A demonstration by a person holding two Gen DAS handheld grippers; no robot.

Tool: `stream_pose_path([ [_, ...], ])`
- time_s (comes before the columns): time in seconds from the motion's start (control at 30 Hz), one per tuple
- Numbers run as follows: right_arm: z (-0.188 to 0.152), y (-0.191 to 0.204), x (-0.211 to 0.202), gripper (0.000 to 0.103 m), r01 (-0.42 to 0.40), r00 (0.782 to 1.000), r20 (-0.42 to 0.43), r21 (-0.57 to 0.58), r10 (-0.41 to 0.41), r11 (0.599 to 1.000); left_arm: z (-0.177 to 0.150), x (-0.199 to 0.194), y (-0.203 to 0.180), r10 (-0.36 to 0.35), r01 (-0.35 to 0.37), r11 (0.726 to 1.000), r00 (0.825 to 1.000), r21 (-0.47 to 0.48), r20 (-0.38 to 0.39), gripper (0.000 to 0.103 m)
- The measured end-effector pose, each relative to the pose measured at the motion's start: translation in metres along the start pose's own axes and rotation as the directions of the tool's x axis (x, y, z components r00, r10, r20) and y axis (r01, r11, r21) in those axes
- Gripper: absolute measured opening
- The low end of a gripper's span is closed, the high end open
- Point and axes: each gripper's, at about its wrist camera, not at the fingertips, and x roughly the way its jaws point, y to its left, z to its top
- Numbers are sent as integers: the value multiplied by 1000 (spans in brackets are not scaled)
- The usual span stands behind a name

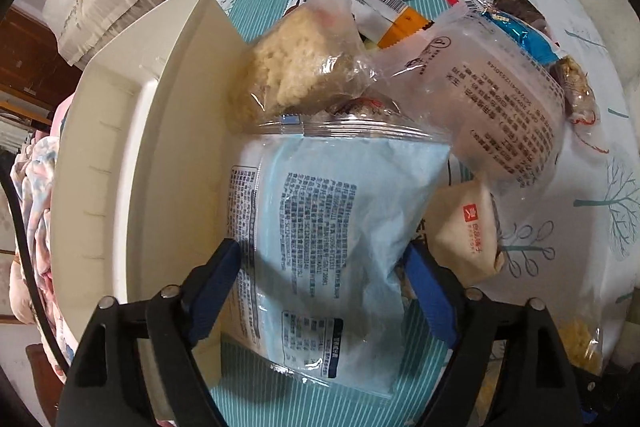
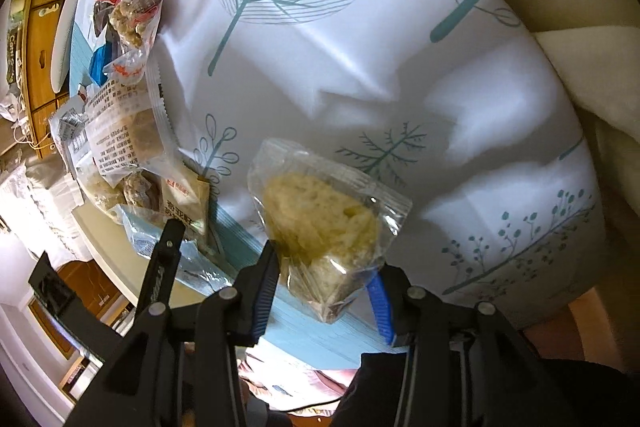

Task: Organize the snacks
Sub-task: 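Carry both packets into the white tray and open both tools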

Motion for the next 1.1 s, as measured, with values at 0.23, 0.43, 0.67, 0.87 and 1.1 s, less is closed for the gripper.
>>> stream_pose_path([
  [0.23,8,-11,-12,42,-10,1000,-4,-23,10,1000,-1,-6,13,-27,27,999,1000,-31,0,48],
  [0.43,8,-1,-4,42,-9,1000,-14,-42,8,999,-5,-17,26,-73,72,996,997,-45,-21,38],
  [0.67,0,6,-3,42,-21,1000,-2,-86,21,996,-25,-46,40,-164,163,985,986,-50,-10,37],
  [0.87,-17,10,-12,42,-25,999,33,-143,30,989,-44,-86,53,-223,226,974,971,-30,83,38],
  [1.1,-42,21,-22,42,-25,995,90,-213,45,977,-65,-126,78,-300,315,949,922,-23,246,38],
])
